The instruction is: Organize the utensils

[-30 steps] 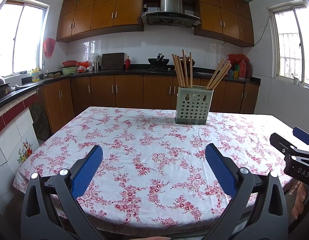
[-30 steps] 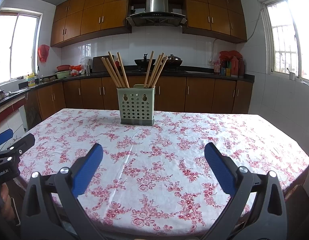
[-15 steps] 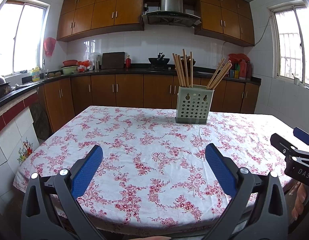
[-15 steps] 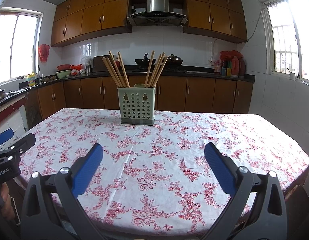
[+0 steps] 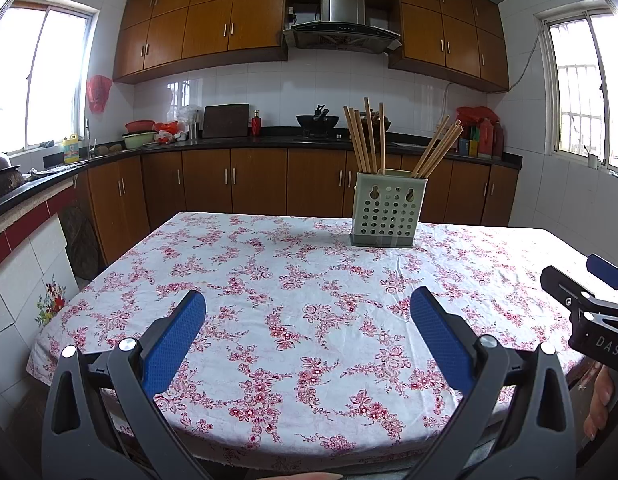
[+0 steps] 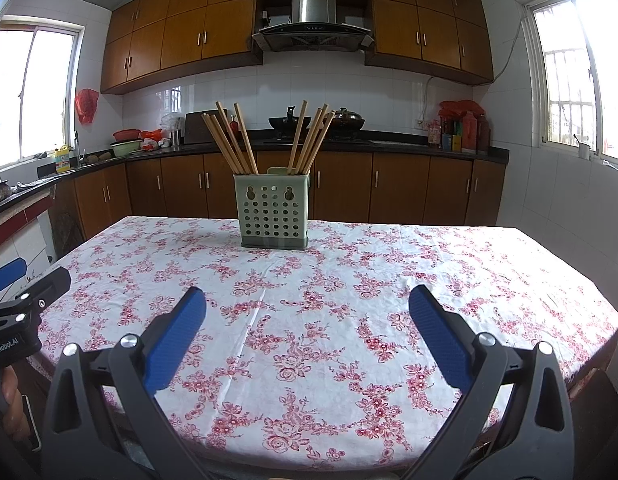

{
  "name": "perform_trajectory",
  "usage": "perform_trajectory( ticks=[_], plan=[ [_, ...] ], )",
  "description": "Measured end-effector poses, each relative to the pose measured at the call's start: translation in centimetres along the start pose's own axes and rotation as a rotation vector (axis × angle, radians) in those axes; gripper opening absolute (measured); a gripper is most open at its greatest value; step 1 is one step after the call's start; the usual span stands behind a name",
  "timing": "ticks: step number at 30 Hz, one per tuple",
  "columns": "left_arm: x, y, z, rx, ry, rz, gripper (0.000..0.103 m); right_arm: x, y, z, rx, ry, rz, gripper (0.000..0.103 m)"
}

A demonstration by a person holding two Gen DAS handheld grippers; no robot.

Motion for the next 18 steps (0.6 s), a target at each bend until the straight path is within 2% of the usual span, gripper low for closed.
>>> perform_trajectory(
  ticks=[18],
  plan=[
    [-0.28,0.12,-0.03,-0.001,0.002,0.002,0.101,0.07,-0.05,-0.14,0.0,0.001,0.0,0.099]
  ],
)
Point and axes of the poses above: each gripper's, at about its wrist camera, not at the fingertips, and y roughly the way its jaws point, z to its left, x to its top, the point moved 4 cm from there along y, roughly the way its jaws point, and after that the axes turned 14 degrees about z, right-handed, at the moved point
